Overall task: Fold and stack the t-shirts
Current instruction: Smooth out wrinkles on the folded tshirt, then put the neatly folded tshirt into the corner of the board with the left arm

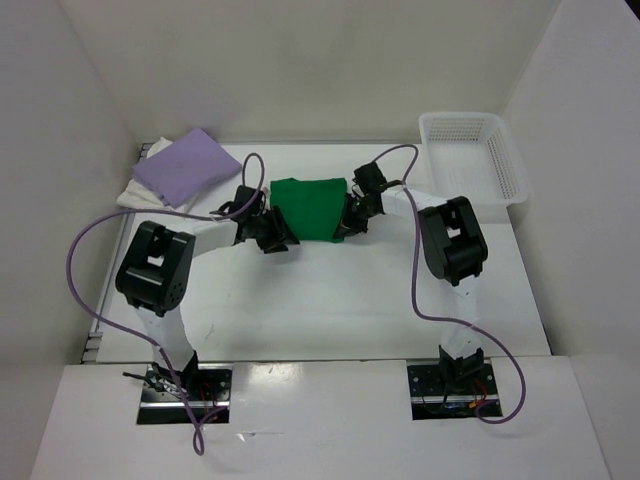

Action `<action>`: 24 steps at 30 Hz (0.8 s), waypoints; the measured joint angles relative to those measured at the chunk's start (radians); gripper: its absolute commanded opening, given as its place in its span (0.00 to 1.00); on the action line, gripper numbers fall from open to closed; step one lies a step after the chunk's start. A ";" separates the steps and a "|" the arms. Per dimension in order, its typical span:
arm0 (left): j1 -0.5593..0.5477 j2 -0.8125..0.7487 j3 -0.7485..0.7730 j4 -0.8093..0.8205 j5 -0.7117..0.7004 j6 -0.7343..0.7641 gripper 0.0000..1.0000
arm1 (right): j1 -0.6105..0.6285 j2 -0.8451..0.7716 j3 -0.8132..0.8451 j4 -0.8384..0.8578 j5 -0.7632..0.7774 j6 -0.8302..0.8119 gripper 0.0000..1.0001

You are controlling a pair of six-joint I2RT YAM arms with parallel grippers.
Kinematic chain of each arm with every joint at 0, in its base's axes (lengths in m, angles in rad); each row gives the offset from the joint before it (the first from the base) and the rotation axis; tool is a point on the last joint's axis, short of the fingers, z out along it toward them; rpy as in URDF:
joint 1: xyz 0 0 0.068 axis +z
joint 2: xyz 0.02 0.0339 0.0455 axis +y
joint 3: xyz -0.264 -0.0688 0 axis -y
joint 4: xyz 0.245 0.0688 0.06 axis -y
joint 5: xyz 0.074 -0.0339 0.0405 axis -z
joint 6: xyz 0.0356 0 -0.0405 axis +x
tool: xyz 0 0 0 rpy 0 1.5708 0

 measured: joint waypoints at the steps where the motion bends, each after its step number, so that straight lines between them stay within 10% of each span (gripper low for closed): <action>1: 0.002 -0.031 -0.010 -0.012 -0.002 0.000 0.62 | 0.000 -0.005 -0.004 0.002 0.002 0.000 0.05; 4: 0.014 -0.135 -0.016 -0.030 -0.006 0.011 1.00 | 0.000 -0.040 -0.026 0.002 0.002 -0.004 0.16; 9: 0.122 -0.204 -0.005 -0.027 -0.016 0.028 1.00 | 0.000 -0.170 -0.094 0.001 -0.004 -0.011 0.33; 19: 0.202 0.138 0.211 -0.020 -0.001 0.086 0.88 | 0.000 -0.408 -0.211 0.014 -0.005 -0.011 0.37; 24: 0.195 0.268 0.346 0.031 0.053 0.114 0.53 | 0.000 -0.482 -0.288 0.017 -0.005 -0.002 0.37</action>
